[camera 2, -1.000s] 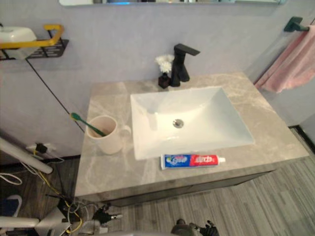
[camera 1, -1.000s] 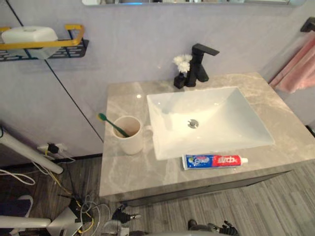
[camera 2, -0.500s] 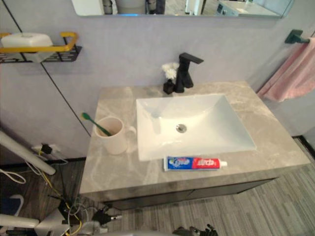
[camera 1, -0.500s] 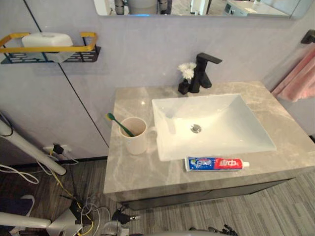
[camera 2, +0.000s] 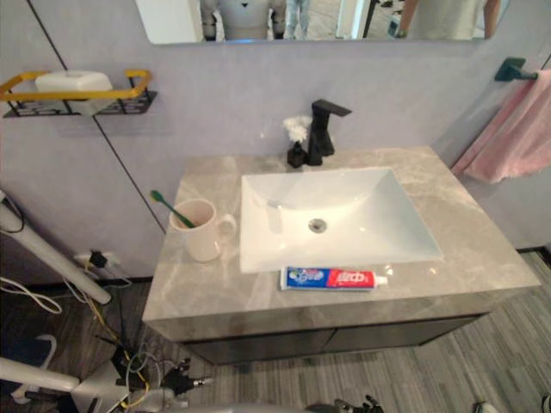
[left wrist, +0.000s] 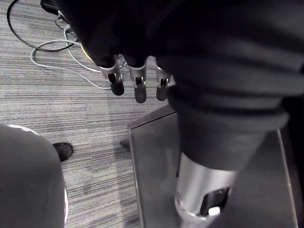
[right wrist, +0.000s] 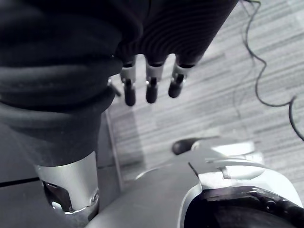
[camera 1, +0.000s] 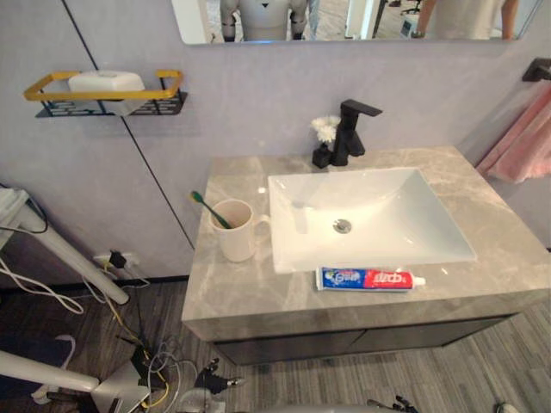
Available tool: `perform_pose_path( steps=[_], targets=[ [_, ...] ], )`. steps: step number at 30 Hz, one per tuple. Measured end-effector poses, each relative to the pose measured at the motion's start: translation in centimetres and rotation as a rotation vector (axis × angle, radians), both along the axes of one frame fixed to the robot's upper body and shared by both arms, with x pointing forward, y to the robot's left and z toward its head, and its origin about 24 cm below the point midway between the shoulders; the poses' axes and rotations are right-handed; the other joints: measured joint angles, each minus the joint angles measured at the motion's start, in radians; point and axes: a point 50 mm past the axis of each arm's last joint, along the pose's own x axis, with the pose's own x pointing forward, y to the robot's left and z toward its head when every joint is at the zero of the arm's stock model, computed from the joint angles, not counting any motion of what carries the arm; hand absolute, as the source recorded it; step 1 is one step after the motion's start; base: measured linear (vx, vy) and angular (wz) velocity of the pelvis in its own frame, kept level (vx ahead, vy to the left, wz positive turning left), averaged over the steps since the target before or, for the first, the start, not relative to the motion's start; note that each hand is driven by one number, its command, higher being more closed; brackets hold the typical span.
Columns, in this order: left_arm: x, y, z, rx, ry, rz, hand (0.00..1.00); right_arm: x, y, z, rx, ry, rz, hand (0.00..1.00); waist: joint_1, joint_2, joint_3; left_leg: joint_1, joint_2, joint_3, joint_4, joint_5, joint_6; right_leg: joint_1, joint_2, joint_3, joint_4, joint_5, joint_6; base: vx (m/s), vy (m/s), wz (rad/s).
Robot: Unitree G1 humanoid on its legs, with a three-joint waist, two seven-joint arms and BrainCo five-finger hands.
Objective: Organize washtable
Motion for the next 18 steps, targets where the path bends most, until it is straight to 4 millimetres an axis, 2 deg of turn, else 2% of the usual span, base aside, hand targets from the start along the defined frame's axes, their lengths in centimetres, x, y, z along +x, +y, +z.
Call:
perform_pose_path(
  steps=[8,13,18],
  targets=[
    [-0.1,0.0,0.0,-0.009,-0.001,0.016,0.00,-0.1,0.0,0.0,0.019,-0.011,-0.056,0.00,0.000,0.000,0.000,0.000,-0.001,0.006,-0.007,0.000,0.000,-0.007,-0.001,0.005,-0.001,0.000,0.000,0.00,0.000,-0.02],
    [-0.2,-0.1,-0.1,-0.026,-0.008,0.038,0.00,-0.8,0.0,-0.1,0.067,-0.033,-0.179,0.00,-0.001,-0.001,-0.001,-0.004,-0.005,0.020,-0.025,0.002,-0.002,-0.020,-0.003,0.017,-0.014,0.003,0.005,0.01,-0.010,-0.08],
    [-0.3,-0.1,-0.1,-0.045,-0.012,0.075,0.00,-1.1,-0.5,0.0,0.100,-0.081,-0.372,0.00,-0.002,-0.003,-0.001,-0.006,-0.007,0.023,-0.039,0.002,-0.002,-0.017,-0.004,0.011,-0.033,0.005,0.007,0.04,-0.031,0.00]
  ],
)
